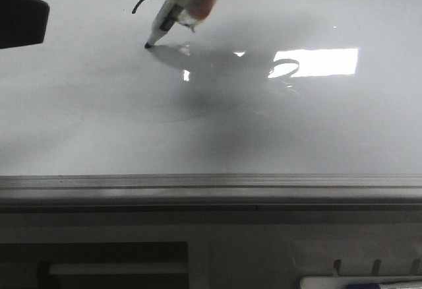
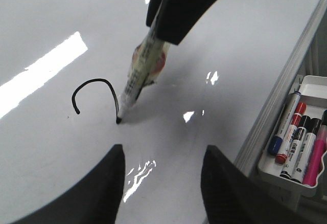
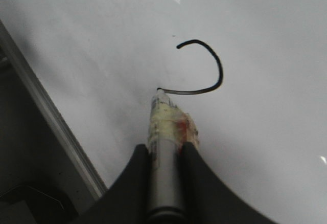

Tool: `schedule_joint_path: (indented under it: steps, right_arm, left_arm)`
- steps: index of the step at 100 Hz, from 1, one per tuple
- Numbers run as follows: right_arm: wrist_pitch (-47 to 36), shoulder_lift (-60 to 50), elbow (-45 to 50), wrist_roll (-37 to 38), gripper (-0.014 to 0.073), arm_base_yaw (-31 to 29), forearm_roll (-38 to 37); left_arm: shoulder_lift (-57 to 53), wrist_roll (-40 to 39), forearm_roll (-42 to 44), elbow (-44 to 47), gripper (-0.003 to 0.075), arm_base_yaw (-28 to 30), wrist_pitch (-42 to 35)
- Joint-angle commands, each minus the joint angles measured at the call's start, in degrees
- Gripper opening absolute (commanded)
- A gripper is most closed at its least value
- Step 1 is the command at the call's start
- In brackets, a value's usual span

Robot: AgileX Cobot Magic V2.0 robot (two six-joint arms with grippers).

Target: Write number 3 on whiteboard

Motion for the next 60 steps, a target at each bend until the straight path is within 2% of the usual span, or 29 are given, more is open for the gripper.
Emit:
schedule_joint_path:
  steps: [1,25,37,46,60]
  right_arm:
    - [-1.4,0.2,-1.0,0.6,-0.0040,-0.2,-2.4]
    - [5.4,-3.3,-1.1,1.5,-0.0040,-0.2,-4.2]
    - [9.2,-3.8,-0.8,1.5,-0.0040,-0.2,-2.2]
    - [7.2,-3.3,0.5,1.5,-0.0040,0.3,0.7]
    - [2.4,0.6,1.0,1.5,-0.0040,3.2,0.9]
  left_arm:
    - [-0.2,-0.6,-0.7,-1.6,0.0310,-0.1,-3.9]
    - [-0.2,-0.6,-0.7,-1.6,0.0310,-0.1,-3.9]
    - [-0.2,-0.6,-0.7,-1.6,0.0310,-0.1,-3.9]
    - [-0.2,-0.6,-0.7,-1.6,0.0310,-0.1,-3.9]
    - [-0.2,-0.6,-0.7,-1.6,0.0310,-0.1,-3.9]
